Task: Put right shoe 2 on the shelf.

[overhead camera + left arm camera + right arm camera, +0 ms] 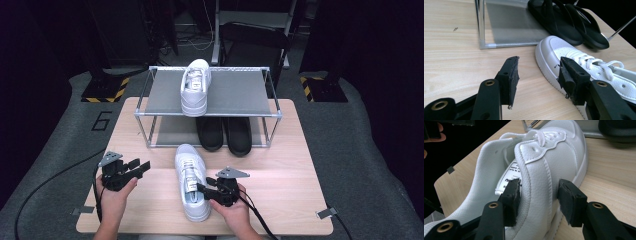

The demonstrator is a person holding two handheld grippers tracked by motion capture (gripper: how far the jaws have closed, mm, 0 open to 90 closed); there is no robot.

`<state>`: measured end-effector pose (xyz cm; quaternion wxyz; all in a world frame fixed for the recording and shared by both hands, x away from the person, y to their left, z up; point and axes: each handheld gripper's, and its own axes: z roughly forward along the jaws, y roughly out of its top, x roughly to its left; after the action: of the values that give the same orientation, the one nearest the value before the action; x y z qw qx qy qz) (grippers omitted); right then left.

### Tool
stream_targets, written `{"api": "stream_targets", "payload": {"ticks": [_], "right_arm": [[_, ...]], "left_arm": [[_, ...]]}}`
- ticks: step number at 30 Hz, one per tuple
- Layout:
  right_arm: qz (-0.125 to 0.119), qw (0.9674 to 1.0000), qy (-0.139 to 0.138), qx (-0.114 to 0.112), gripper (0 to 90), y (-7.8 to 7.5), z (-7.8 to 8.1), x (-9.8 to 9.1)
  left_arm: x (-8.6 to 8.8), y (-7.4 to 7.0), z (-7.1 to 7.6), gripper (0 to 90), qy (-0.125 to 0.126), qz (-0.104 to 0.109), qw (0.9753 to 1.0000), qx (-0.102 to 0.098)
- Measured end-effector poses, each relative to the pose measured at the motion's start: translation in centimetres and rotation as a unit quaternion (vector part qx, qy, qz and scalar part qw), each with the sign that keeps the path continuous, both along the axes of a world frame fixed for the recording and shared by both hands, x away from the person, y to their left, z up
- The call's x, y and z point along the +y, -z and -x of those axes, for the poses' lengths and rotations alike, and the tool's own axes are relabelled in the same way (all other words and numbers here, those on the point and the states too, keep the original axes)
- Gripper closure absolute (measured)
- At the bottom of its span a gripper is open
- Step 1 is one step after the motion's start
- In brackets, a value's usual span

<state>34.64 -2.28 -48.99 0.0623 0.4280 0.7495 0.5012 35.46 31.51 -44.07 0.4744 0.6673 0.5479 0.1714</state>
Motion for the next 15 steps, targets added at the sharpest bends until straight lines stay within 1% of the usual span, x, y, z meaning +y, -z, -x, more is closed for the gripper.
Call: {"api": "stream_targets", "payload": {"ticks": [4, 5, 7, 8, 10, 12, 14, 15], "right_arm": [[0.001, 1.0000, 0.001, 0.004, 54.2, -0.04, -0.04, -0.06], [0.000, 1.0000, 0.000, 0.003, 54.9, -0.05, -0.09, -0.11], [-0.002, 1.0000, -0.002, 0.007, 57.2, -0.15, -0.14, -0.21], [-0.002, 0.9999, -0.002, 0.014, 58.3, -0.22, -0.14, -0.26], [-0.002, 0.9999, -0.007, 0.015, 60.0, -0.26, -0.27, -0.43], [-0.002, 0.9998, -0.004, 0.017, 62.4, -0.34, -0.28, -0.51], [0.005, 0.9999, 0.001, 0.011, 67.5, -0.53, -0.19, -0.69], [0.013, 0.9999, 0.005, 0.003, 70.2, -0.65, -0.22, -0.89]], "left_arm": [[0.07, 0.00, 0.05, 49.8, -0.001, 0.001, 1.0000, 0.001], [0.14, 0.01, 0.02, 49.8, -0.001, -0.001, 1.0000, -0.002], [0.13, 0.03, 0.06, 49.8, -0.005, 0.002, 1.0000, -0.002], [0.21, 0.02, 0.06, 49.8, -0.002, 0.001, 1.0000, 0.000], [0.27, 0.06, 0.08, 49.9, -0.003, 0.004, 1.0000, 0.002], [0.33, 0.12, 0.05, 49.9, -0.003, 0.005, 1.0000, 0.001], [0.32, 0.19, 0.06, 49.8, -0.006, 0.008, 1.0000, 0.000], [0.34, 0.22, 0.05, 49.8, -0.005, 0.007, 1.0000, 0.001]]}}
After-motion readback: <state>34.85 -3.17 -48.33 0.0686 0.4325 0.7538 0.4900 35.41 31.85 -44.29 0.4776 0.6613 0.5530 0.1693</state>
